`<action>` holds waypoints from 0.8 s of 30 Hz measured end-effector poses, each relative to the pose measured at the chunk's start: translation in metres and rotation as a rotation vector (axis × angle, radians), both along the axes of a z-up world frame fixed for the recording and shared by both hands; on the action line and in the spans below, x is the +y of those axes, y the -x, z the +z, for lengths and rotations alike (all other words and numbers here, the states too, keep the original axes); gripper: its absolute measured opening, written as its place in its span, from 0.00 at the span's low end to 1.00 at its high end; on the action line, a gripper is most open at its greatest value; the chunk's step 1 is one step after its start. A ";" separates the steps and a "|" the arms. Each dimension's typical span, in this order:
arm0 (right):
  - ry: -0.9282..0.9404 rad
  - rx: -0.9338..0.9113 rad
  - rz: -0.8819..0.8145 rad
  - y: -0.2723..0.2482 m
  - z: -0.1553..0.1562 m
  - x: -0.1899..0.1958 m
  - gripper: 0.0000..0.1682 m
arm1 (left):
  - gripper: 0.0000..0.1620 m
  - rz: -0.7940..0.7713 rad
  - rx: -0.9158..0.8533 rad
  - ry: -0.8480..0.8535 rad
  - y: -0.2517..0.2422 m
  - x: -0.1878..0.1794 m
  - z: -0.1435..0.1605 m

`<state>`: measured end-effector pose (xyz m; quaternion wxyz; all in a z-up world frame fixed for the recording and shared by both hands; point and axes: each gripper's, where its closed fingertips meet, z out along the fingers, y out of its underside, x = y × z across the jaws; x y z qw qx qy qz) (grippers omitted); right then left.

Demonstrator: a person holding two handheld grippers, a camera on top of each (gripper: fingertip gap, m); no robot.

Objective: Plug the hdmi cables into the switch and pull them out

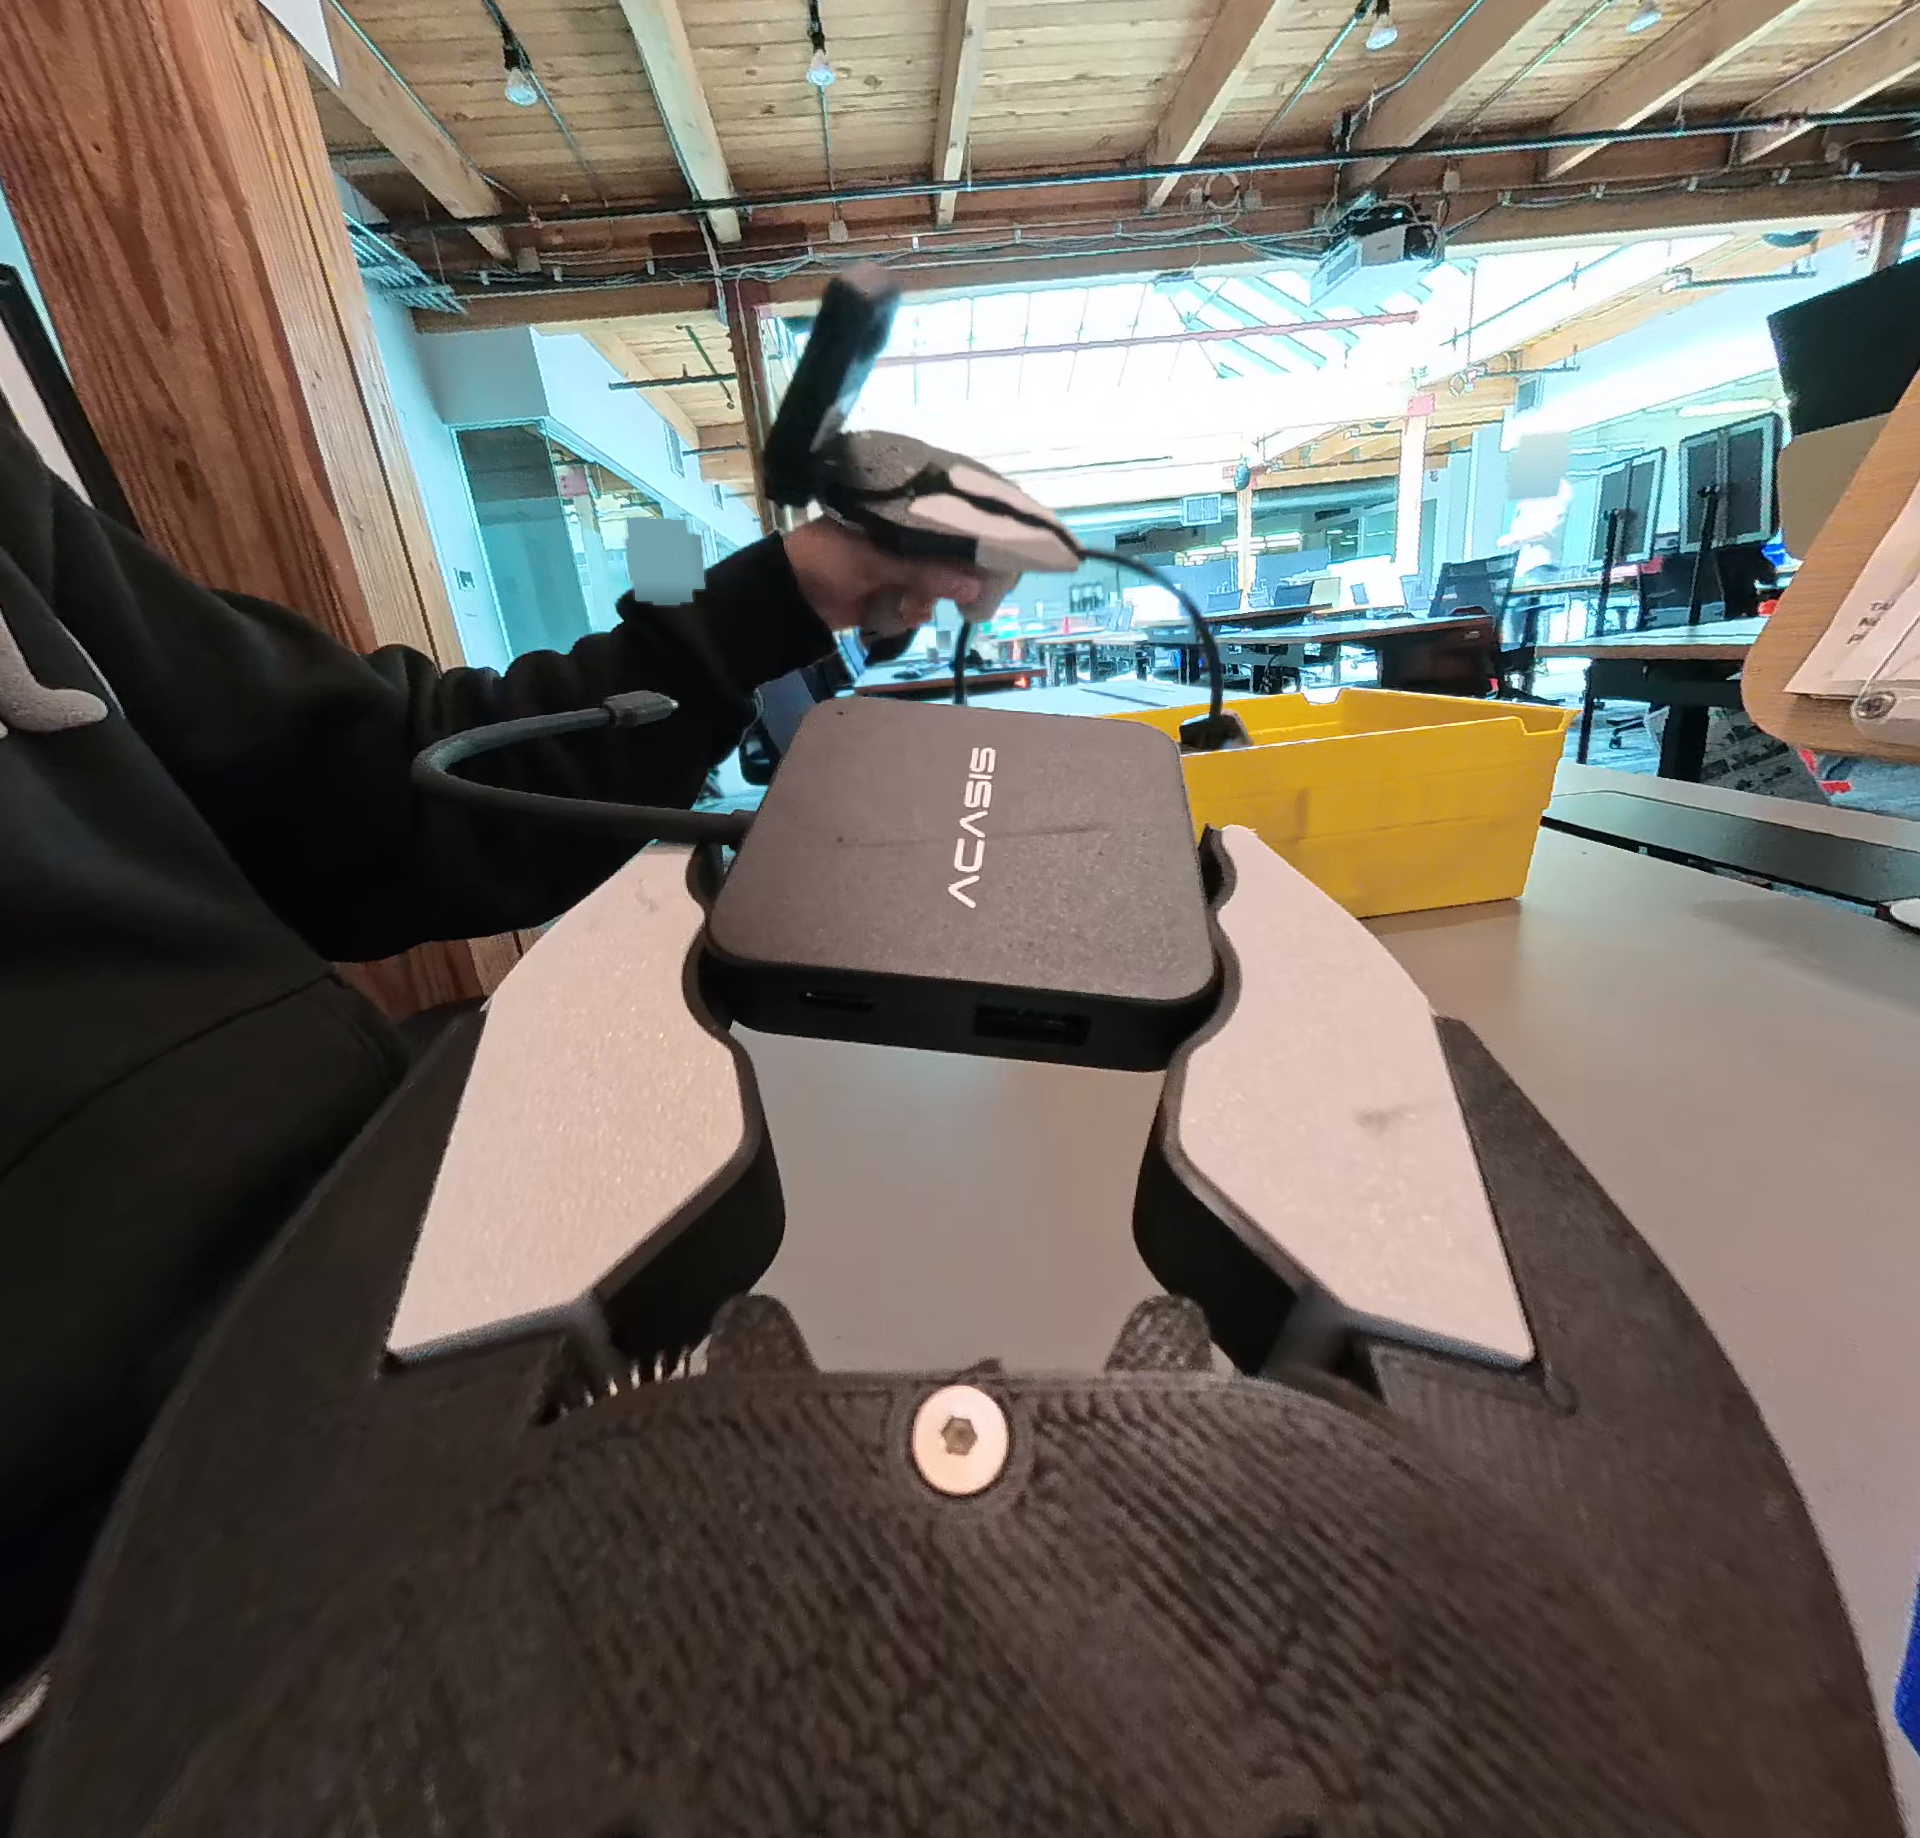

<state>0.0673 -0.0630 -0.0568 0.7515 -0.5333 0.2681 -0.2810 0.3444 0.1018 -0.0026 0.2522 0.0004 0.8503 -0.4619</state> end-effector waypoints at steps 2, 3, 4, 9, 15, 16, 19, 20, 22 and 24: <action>-0.005 0.000 0.003 0.000 0.000 0.000 0.51 | 0.04 0.036 -0.114 0.078 -0.006 0.003 0.031; -0.005 0.000 0.003 0.000 0.000 0.000 0.51 | 0.04 0.034 -0.148 0.115 -0.005 0.003 0.045; -0.005 -0.001 0.003 0.000 0.000 0.000 0.51 | 0.04 0.018 -0.184 0.163 -0.001 0.001 0.060; -0.047 -0.065 0.018 0.010 0.011 -0.004 0.51 | 0.04 -0.193 -0.262 0.326 0.059 -0.018 0.108; -0.342 -0.345 0.029 0.060 0.060 -0.054 0.51 | 0.04 -0.742 -0.454 0.167 0.202 -0.057 0.038; -0.334 -0.350 0.013 0.063 0.060 -0.058 0.51 | 0.04 -0.793 -0.468 0.118 0.219 -0.061 0.013; -0.288 -0.323 -0.016 0.059 0.054 -0.055 0.51 | 0.04 -0.974 -0.345 0.046 0.269 -0.060 -0.051; -0.267 -0.304 -0.022 0.055 0.052 -0.051 0.51 | 0.04 -1.017 -0.269 0.044 0.281 -0.057 -0.066; -0.209 -0.261 -0.035 0.046 0.044 -0.043 0.51 | 0.05 -1.057 -0.144 -0.009 0.288 -0.050 -0.094; -0.177 -0.239 -0.029 0.041 0.040 -0.036 0.51 | 0.05 -1.020 -0.072 -0.075 0.278 -0.044 -0.119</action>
